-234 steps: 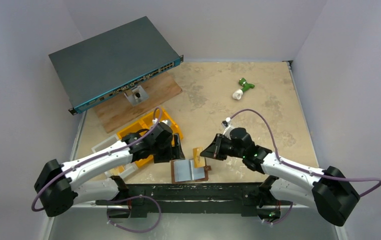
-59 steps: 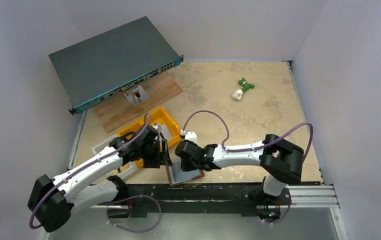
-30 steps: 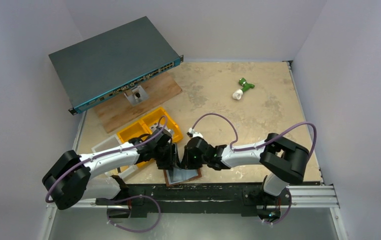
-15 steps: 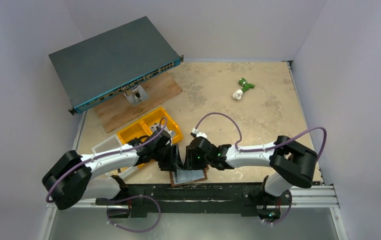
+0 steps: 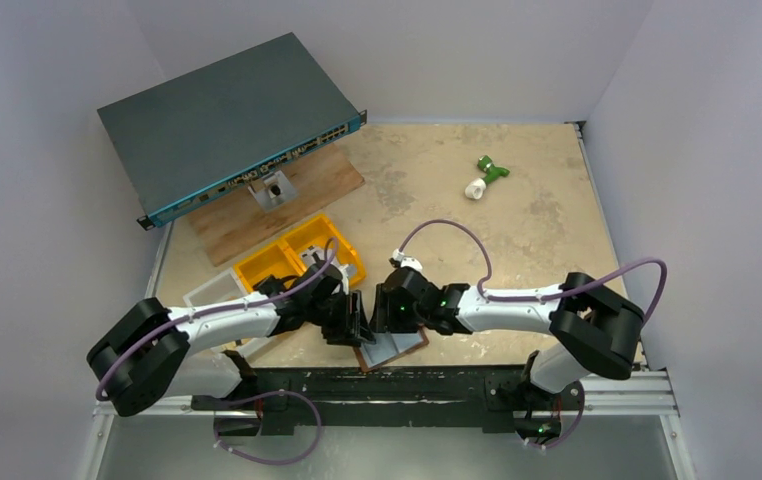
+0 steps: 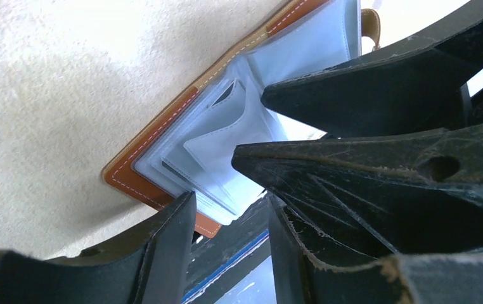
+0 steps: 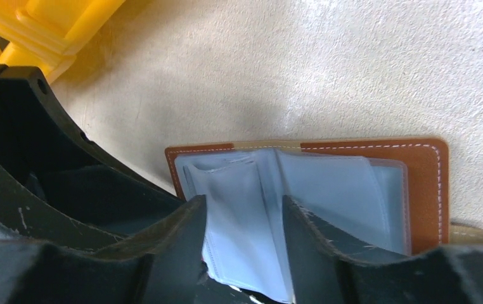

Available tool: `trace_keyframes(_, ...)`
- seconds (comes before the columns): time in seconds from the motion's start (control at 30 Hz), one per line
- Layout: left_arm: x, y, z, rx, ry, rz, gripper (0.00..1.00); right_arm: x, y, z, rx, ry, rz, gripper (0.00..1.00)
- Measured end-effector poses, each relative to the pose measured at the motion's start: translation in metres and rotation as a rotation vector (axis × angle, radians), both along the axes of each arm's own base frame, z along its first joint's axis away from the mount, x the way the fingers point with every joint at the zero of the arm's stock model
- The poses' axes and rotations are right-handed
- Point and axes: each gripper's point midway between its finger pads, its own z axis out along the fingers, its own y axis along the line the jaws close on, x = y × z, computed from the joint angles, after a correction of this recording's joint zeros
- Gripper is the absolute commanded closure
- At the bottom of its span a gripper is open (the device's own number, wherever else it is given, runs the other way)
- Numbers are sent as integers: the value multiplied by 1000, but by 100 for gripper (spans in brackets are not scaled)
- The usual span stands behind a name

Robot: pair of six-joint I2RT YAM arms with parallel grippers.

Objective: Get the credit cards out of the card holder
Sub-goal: Remove the credit card from the card holder.

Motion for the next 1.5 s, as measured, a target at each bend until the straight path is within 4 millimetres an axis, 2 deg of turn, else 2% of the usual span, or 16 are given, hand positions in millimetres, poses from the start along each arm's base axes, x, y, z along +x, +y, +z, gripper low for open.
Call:
trace_keyframes(0.1, 2, -4, 2, -18, -6, 1, 55, 3, -1, 1, -4, -4, -14, 55)
trace_keyframes(0.27, 5, -3, 5, -17, -27, 18, 57, 4, -5, 2, -21, -13, -16, 45)
trace_keyframes(0.4, 9, 12, 10, 46, -60, 67, 59, 3, -7, 0, -45, -36, 0, 40)
trace_keyframes(0.6, 14, 36, 20, 146, -105, 134, 59, -5, -5, 0, -77, -80, 45, 39)
trace_keyframes(0.8, 10, 48, 15, 204, -92, 147, 59, -12, -2, -3, -117, -98, 78, 40)
trace_keyframes(0.97, 9, 49, 13, 212, -85, 145, 59, -12, 7, -5, -133, -99, 90, 47)
trace_keyframes(1.27, 4, 44, 8, 210, -45, 116, 63, -19, 18, -11, -49, -45, 73, 81)
trace_keyframes(1.4, 4, 41, 7, 199, -38, 108, 64, -26, 23, -14, 16, 0, 54, 89)
trace_keyframes(1.5, 4, 39, 8, 191, -36, 104, 65, -27, 23, -16, 57, 32, 38, 91)
